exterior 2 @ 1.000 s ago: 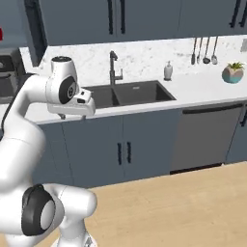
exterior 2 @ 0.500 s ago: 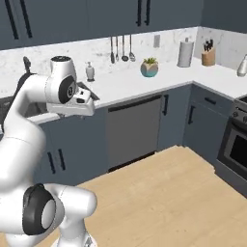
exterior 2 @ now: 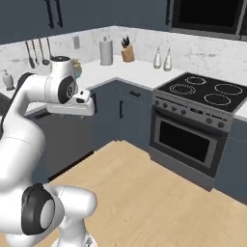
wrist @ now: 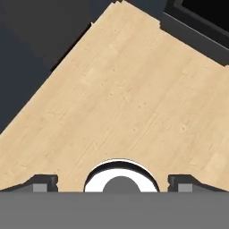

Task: Gather all objects into one cabinet and sort the glasses and bowls to opposite sides.

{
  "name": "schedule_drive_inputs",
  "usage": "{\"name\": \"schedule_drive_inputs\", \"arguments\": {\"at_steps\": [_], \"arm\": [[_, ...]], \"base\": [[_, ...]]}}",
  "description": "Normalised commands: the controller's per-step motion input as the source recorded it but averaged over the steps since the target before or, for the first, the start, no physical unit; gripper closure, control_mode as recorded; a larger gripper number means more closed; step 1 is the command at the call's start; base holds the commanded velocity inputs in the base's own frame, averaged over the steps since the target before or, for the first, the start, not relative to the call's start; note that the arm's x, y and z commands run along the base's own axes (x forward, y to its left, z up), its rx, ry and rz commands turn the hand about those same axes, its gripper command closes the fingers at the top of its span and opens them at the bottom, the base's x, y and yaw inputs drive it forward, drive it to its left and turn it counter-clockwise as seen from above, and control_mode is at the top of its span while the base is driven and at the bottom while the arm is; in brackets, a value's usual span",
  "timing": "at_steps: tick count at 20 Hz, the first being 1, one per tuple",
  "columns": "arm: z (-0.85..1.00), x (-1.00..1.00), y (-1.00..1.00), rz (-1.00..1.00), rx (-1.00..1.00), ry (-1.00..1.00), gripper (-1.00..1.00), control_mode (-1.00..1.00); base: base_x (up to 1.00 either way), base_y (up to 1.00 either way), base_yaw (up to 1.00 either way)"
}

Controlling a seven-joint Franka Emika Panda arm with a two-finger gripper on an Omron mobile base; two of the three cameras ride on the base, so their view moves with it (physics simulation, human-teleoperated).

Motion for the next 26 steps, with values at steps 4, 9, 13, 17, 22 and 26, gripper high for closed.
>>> {"name": "schedule_drive_inputs", "arguments": {"at_steps": [4,9,13,17,22,26], "arm": [[0.0,0.0,0.0,0.0,0.0,0.0,-1.0,1.0],[0.0,0.0,0.0,0.0,0.0,0.0,-1.0,1.0],[0.0,0.0,0.0,0.0,0.0,0.0,-1.0,1.0],[0.0,0.0,0.0,0.0,0.0,0.0,-1.0,1.0],[0.0,0.0,0.0,0.0,0.0,0.0,-1.0,1.0],[0.0,0.0,0.0,0.0,0.0,0.0,-1.0,1.0]], "base": [[0.36,-0.89,-0.46],[0.48,-0.88,-0.39],[0.43,-0.86,-0.33],[0.66,-0.59,-0.32],[0.71,-0.13,-0.35],[0.87,0.0,-0.37]]}}
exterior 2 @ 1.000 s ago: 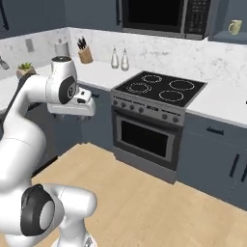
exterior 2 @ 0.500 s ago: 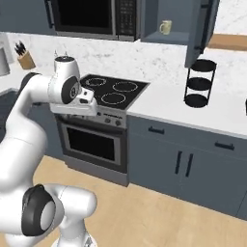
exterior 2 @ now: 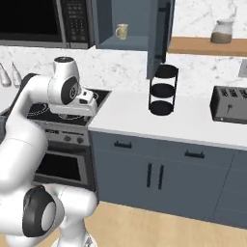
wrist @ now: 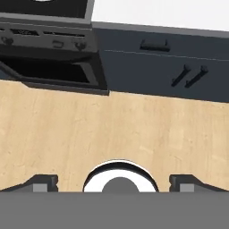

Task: Gather all objects into one cabinet and sort the glasses and bowls to opposite sides.

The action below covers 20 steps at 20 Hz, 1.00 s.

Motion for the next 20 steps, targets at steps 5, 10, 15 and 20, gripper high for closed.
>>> {"name": "schedule_drive_inputs", "arguments": {"at_steps": [5,10,15,20], "arm": [[0.0,0.0,0.0,0.0,0.0,0.0,-1.0,1.0],[0.0,0.0,0.0,0.0,0.0,0.0,-1.0,1.0],[0.0,0.0,0.0,0.0,0.0,0.0,-1.0,1.0],[0.0,0.0,0.0,0.0,0.0,0.0,-1.0,1.0]], "base": [[0.91,-0.02,-0.25],[1.0,0.01,-0.02],[1.0,0.02,0.0],[0.94,0.0,-0.02]]}}
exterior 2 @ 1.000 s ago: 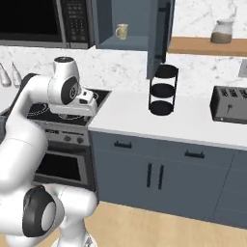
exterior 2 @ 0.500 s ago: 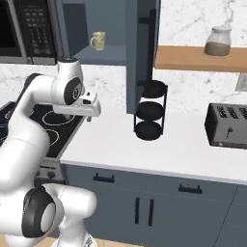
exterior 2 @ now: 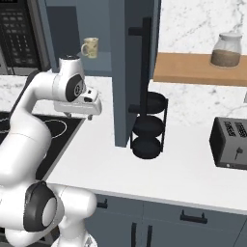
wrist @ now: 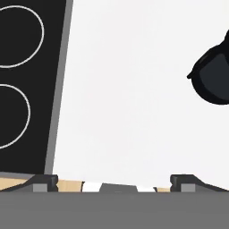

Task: Gather all objects into one cabinet and sort the glasses and bowls to opposite sides.

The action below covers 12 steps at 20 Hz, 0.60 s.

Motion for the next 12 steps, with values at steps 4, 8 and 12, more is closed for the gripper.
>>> {"name": "schedule_drive_inputs", "arguments": {"at_steps": [4,8,12], "arm": [[0.0,0.0,0.0,0.0,0.0,0.0,-1.0,1.0],[0.0,0.0,0.0,0.0,0.0,0.0,-1.0,1.0],[0.0,0.0,0.0,0.0,0.0,0.0,-1.0,1.0]], "base": [[0.32,0.0,-0.01],[0.29,0.0,-0.01],[0.3,0.0,0.0]]}}
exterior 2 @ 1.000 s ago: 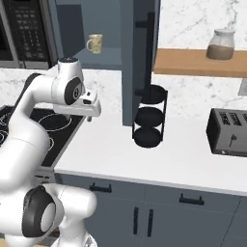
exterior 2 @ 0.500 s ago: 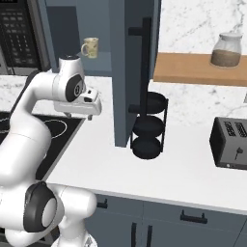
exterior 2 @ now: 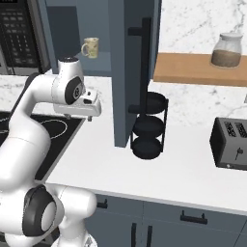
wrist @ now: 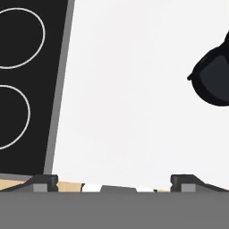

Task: Gather all objects into one cabinet and sort the glasses and bowls to opposite sides.

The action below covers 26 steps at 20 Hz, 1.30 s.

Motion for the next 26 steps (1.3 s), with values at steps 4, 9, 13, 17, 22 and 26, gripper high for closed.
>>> {"name": "schedule_drive_inputs", "arguments": {"at_steps": [4,9,13,17,22,26], "arm": [[0.0,0.04,0.0,0.0,0.0,-0.02,-1.0,-1.0],[0.17,0.0,0.02,0.0,0.0,-0.09,-1.0,-1.0],[0.35,-0.04,0.14,0.0,-0.01,-0.17,-1.0,-1.0],[0.35,-0.11,0.27,0.0,-0.04,-0.19,-1.0,-1.0],[0.35,-0.12,0.3,0.0,-0.02,-0.2,-1.0,-1.0],[0.52,0.0,0.02,0.0,0.03,-0.12,-1.0,-1.0]], "base": [[0.06,0.0,0.0],[0.0,0.0,0.0],[0.0,0.0,0.0],[0.0,0.0,0.0],[0.0,0.0,0.0],[0.0,0.0,0.0]]}}
